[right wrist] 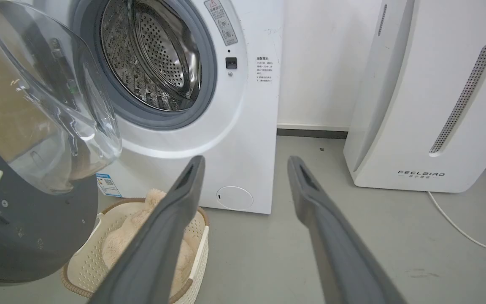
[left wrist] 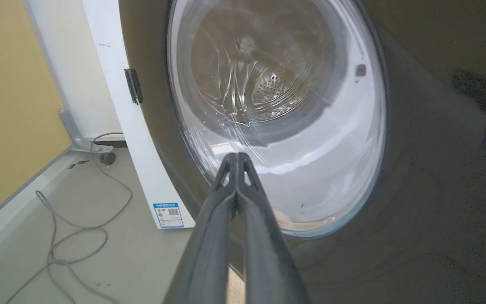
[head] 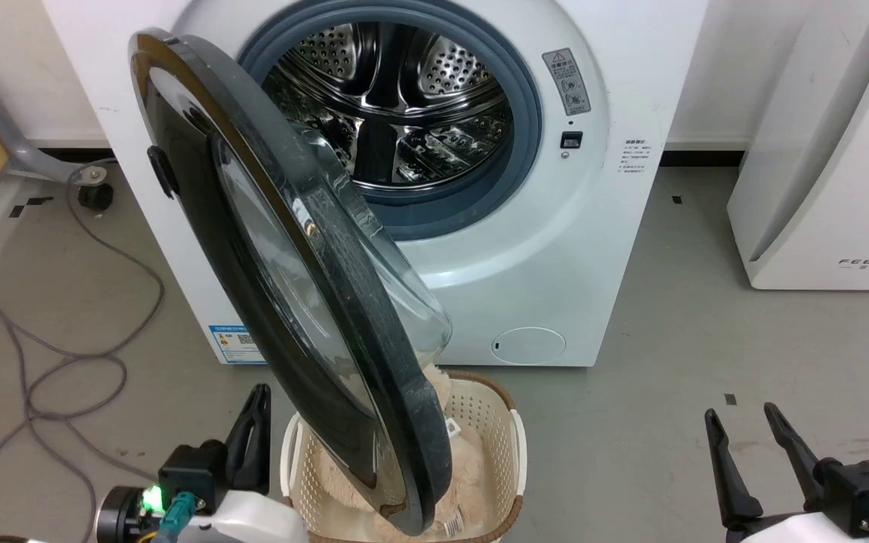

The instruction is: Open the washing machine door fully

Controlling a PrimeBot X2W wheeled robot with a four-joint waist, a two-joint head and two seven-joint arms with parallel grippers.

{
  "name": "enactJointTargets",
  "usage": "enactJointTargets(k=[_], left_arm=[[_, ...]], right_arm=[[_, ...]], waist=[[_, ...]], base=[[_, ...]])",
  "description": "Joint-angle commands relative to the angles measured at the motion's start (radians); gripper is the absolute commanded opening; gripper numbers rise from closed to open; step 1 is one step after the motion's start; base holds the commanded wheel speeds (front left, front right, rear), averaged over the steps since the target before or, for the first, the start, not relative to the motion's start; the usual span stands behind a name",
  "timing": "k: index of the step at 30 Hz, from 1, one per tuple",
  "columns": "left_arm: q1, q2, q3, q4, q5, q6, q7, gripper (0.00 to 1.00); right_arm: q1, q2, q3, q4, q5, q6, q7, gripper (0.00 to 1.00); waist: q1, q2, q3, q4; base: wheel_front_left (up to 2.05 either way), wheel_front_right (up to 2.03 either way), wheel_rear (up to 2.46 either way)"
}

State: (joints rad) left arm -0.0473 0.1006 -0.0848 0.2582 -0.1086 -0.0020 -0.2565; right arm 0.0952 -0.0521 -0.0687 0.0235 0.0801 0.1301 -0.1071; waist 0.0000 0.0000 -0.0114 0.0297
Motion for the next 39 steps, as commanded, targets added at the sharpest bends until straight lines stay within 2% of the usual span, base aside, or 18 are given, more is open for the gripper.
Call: enactJointTargets(k=[1, 11, 26, 32, 39], left_arm=[[-0.016, 0.001, 0.000, -0.018, -0.001, 0.003, -0.005, 0.00], [-0.037, 0.017, 0.001, -0.267, 0.041, 0.031, -0.005, 0.00], [-0.102, 0.033, -0.069, -0.726, 0.112, 0.030, 0.013, 0.00], [-0.120, 0.021, -0.158, -0.824, 0.111, -0.006, 0.062, 0.00], [-0.098, 0.003, -0.343, -0.797, 0.074, -0.075, 0.149, 0.00]], right_arm=[[-0.003, 0.002, -0.003, 0.002, -0.003, 0.001, 0.002, 1.00], [-0.001, 0.002, -0.007, 0.001, 0.001, 0.001, 0.007, 1.00], [-0.003, 0.002, -0.015, 0.010, 0.003, 0.001, 0.010, 1.00], [-0.004, 0.002, -0.013, 0.013, 0.004, 0.001, 0.011, 1.00], [-0.002, 0.002, -0.010, 0.019, 0.011, 0.001, 0.014, 1.00]], waist=[[0.0000, 0.0000, 0.000, 0.000], [0.0000, 0.0000, -0.002, 0.001], [0.0000, 0.0000, -0.003, 0.002], [0.0000, 0.0000, -0.002, 0.003], [0.0000, 0.0000, 0.000, 0.006]], base=[[0.00, 0.00, 0.00], [0.00, 0.00, 0.00], [0.00, 0.00, 0.00], [0.00, 0.00, 0.00], [0.00, 0.00, 0.00]])
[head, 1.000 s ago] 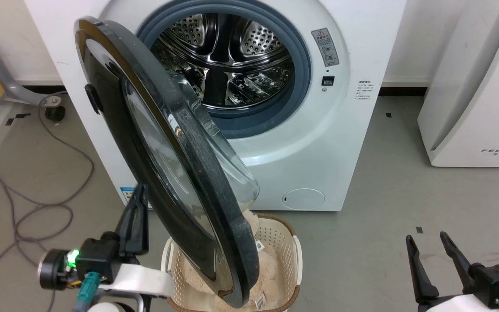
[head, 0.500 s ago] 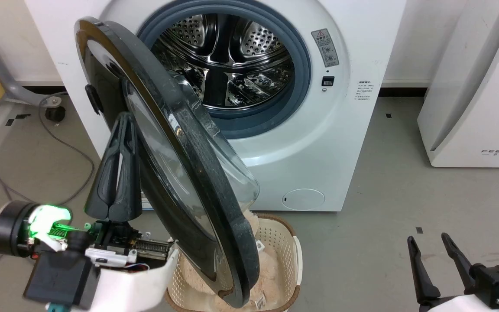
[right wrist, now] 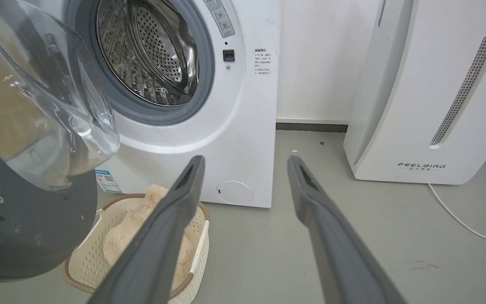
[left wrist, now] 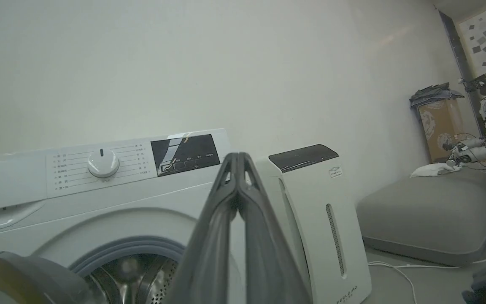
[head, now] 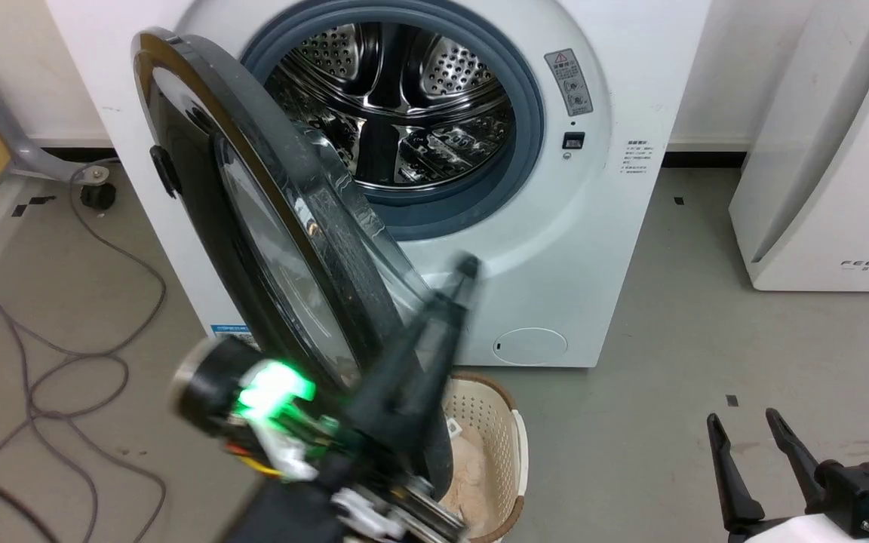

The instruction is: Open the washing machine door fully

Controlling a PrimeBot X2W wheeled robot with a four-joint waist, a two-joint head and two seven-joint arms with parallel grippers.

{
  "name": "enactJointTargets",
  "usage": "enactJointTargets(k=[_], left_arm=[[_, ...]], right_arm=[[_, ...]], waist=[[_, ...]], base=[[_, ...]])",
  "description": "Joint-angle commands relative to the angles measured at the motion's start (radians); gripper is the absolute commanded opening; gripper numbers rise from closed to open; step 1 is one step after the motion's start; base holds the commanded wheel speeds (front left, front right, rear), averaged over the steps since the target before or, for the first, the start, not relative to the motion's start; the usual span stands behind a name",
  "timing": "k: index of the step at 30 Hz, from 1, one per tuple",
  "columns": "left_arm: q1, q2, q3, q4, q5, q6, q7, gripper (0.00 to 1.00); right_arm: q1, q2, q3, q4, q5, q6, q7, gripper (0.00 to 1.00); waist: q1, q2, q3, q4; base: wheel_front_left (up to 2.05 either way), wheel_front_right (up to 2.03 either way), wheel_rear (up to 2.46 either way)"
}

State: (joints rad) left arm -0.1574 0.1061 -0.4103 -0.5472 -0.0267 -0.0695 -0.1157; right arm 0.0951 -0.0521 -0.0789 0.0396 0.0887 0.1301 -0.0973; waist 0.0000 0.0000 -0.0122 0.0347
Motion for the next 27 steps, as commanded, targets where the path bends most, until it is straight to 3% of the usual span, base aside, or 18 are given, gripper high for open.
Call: enactJointTargets(k=[1, 9, 15, 27], left_arm=[[0.016, -0.005, -0.045, 0.019, -0.016, -0.014, 0.020, 0.00], [0.074, -0.018, -0.210, 0.129, -0.102, -0.039, 0.118, 0.00], [0.112, -0.027, -0.265, 0.281, -0.151, -0.040, 0.161, 0.00], [0.027, -0.032, -0.174, 0.585, -0.119, 0.067, 0.121, 0.00]], right_arm=[[-0.002, 0.002, 0.000, 0.004, 0.003, 0.001, 0.004, 1.00], [-0.002, 0.002, 0.002, 0.010, 0.002, 0.001, 0.008, 1.00], [-0.002, 0.002, 0.006, 0.014, 0.006, 0.001, 0.015, 1.00], [-0.012, 0.002, 0.004, 0.009, -0.004, 0.001, 0.025, 1.00]], waist=[[0.0000, 0.0000, 0.001, 0.001], [0.0000, 0.0000, 0.000, -0.004], [0.0000, 0.0000, 0.002, -0.007], [0.0000, 0.0000, 0.007, -0.017]], base=[[0.00, 0.00, 0.00], [0.00, 0.00, 0.00], [0.00, 0.00, 0.00], [0.00, 0.00, 0.00]])
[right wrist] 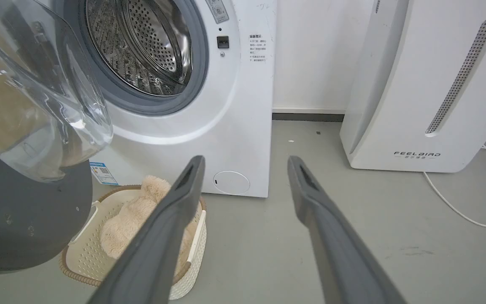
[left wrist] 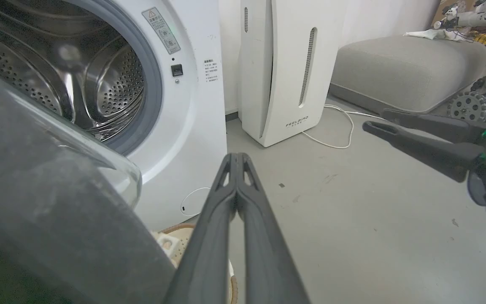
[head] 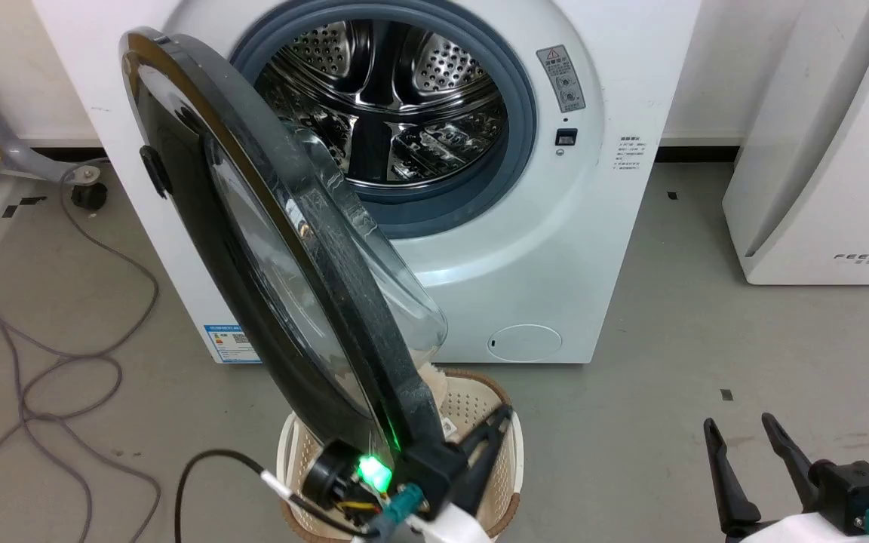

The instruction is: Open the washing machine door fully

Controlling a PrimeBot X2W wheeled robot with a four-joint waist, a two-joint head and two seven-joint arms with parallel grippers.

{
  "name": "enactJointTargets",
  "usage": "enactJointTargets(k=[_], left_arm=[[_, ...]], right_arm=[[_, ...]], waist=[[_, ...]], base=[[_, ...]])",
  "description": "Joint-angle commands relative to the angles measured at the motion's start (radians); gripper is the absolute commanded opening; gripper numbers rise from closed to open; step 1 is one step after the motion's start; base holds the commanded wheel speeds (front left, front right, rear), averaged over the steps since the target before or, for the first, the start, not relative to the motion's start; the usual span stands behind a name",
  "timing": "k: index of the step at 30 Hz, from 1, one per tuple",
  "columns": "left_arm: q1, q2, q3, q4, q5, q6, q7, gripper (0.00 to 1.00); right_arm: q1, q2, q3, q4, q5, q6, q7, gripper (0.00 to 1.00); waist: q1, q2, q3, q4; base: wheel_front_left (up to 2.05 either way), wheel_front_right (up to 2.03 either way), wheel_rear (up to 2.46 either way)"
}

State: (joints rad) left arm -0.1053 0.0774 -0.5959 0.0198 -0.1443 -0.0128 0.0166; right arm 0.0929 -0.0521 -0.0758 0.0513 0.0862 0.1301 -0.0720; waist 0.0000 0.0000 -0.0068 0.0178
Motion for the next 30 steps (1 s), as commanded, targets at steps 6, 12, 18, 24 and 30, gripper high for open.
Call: enactJointTargets(k=[6, 12, 18, 24, 30], left_arm=[[-0.076, -0.013, 0.043, 0.095, -0.020, 0.050, -0.052, 0.00], [-0.069, -0.016, 0.044, 0.104, -0.033, 0.069, -0.054, 0.00], [-0.018, -0.005, 0.059, 0.056, -0.046, 0.106, -0.041, 0.00], [0.065, 0.016, 0.081, -0.050, -0.066, 0.150, -0.015, 0.00], [0.130, 0.049, 0.113, -0.138, -0.066, 0.200, 0.014, 0.00]], right_arm=[[-0.010, 0.002, 0.005, 0.004, 0.005, 0.001, 0.003, 1.00], [-0.008, 0.002, 0.005, 0.009, 0.011, 0.001, 0.003, 1.00], [-0.006, 0.002, 0.003, 0.015, 0.019, 0.001, 0.004, 1.00], [-0.006, 0.002, 0.003, 0.022, 0.026, 0.001, 0.004, 1.00], [-0.005, 0.002, 0.003, 0.030, 0.031, 0.001, 0.003, 1.00]], waist=[[0.0000, 0.0000, 0.004, -0.002], [0.0000, 0.0000, 0.001, -0.003], [0.0000, 0.0000, -0.002, 0.003], [0.0000, 0.0000, -0.003, 0.016], [0.0000, 0.0000, -0.005, 0.035]], base=[[0.00, 0.00, 0.00], [0.00, 0.00, 0.00], [0.00, 0.00, 0.00], [0.00, 0.00, 0.00], [0.00, 0.00, 0.00]])
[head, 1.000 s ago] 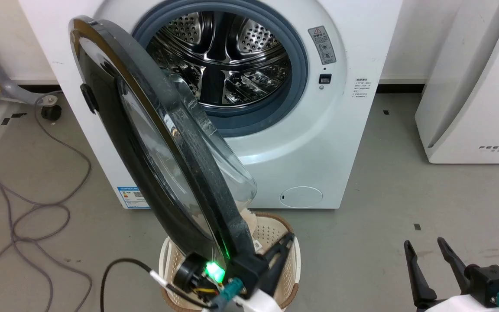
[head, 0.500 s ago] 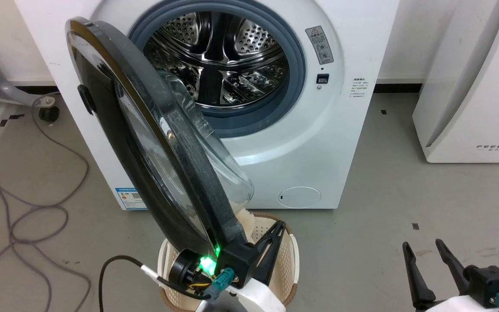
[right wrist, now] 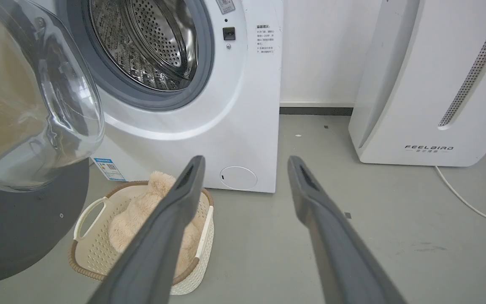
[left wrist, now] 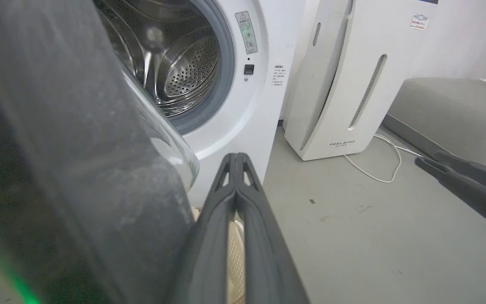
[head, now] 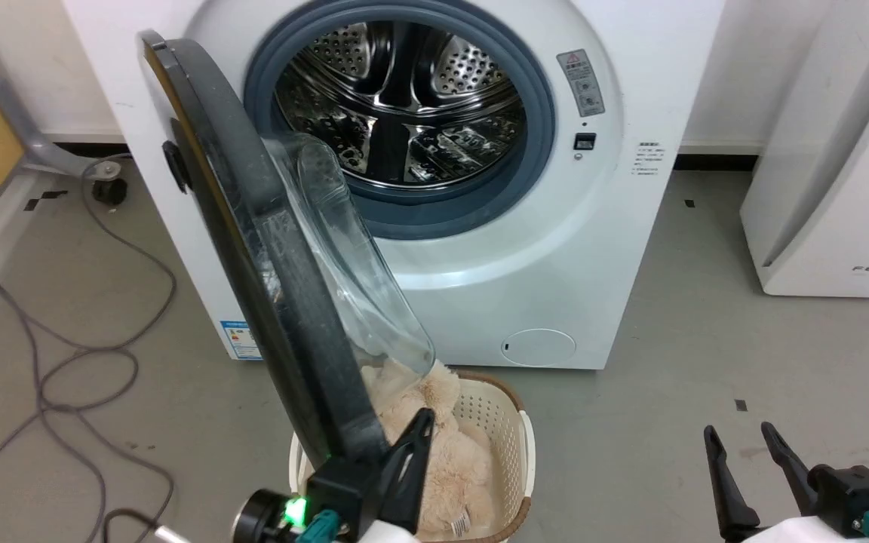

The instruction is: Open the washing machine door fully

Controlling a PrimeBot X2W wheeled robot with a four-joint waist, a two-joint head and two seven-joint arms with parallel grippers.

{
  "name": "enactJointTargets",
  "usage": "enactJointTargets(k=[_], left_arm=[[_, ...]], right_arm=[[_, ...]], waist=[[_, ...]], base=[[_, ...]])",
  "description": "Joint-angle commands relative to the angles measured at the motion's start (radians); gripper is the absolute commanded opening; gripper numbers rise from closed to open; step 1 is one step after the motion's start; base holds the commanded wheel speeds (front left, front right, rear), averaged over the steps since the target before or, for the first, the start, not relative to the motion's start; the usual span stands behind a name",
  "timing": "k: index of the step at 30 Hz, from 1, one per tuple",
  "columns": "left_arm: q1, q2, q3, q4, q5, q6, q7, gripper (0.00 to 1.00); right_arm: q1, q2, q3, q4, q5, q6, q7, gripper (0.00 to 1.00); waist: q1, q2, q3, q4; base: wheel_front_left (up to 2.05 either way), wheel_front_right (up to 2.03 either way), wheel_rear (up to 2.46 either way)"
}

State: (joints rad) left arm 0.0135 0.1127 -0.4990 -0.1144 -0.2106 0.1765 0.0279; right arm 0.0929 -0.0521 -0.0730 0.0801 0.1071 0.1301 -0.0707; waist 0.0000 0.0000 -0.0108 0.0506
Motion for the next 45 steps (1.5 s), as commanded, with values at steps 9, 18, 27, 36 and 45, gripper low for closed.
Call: enactJointTargets(k=[9, 18, 27, 36, 45], left_arm=[[0.120, 0.047, 0.059, -0.166, 0.001, 0.083, 0.029, 0.00], [0.190, 0.071, 0.114, -0.259, -0.006, 0.138, 0.029, 0.00], [0.192, 0.112, 0.250, -0.249, -0.047, 0.174, -0.009, 0.00], [0.120, 0.188, 0.434, -0.117, -0.135, 0.156, -0.071, 0.00], [0.046, 0.272, 0.579, 0.099, -0.212, 0.098, -0.180, 0.00]], right_arm=[[-0.003, 0.002, 0.002, 0.003, 0.013, 0.001, -0.005, 1.00], [0.004, 0.002, -0.010, 0.002, 0.017, 0.001, -0.008, 1.00], [-0.002, 0.002, -0.014, -0.010, 0.008, 0.001, -0.004, 1.00], [-0.008, 0.002, -0.007, -0.011, 0.006, 0.001, -0.001, 1.00], [-0.008, 0.002, -0.011, -0.016, -0.003, 0.001, 0.010, 1.00]], waist=[[0.0000, 0.0000, -0.004, 0.039], [0.0000, 0.0000, 0.002, 0.109], [0.0000, 0.0000, 0.005, 0.157], [0.0000, 0.0000, 0.007, 0.148], [0.0000, 0.0000, 0.021, 0.119]], base=[[0.00, 0.00, 0.00], [0.00, 0.00, 0.00], [0.00, 0.00, 0.00], [0.00, 0.00, 0.00], [0.00, 0.00, 0.00]])
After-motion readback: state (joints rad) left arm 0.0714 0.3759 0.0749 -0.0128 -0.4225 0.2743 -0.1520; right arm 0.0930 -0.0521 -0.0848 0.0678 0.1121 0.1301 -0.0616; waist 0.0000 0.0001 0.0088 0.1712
